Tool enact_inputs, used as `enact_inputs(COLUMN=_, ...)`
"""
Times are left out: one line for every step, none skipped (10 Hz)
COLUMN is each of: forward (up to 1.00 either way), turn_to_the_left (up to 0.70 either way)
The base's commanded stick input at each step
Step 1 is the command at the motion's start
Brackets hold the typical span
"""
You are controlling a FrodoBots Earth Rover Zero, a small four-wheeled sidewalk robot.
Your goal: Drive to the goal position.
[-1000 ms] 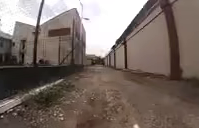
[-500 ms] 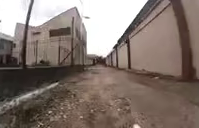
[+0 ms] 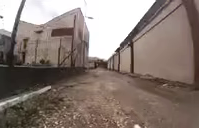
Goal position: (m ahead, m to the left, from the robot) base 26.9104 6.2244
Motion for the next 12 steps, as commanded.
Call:
enact_inputs(forward=1.00, turn_to_the_left=0.00)
enact_inputs(forward=1.00, turn_to_the_left=0.00)
enact_inputs(forward=1.00, turn_to_the_left=0.00)
enact_inputs(forward=1.00, turn_to_the_left=0.00)
enact_inputs(forward=1.00, turn_to_the_left=0.00)
enact_inputs(forward=1.00, turn_to_the_left=0.00)
enact_inputs(forward=1.00, turn_to_the_left=0.00)
enact_inputs(forward=1.00, turn_to_the_left=0.00)
enact_inputs(forward=1.00, turn_to_the_left=0.00)
enact_inputs(forward=1.00, turn_to_the_left=-0.27)
enact_inputs(forward=1.00, turn_to_the_left=-0.27)
enact_inputs(forward=1.00, turn_to_the_left=-0.27)
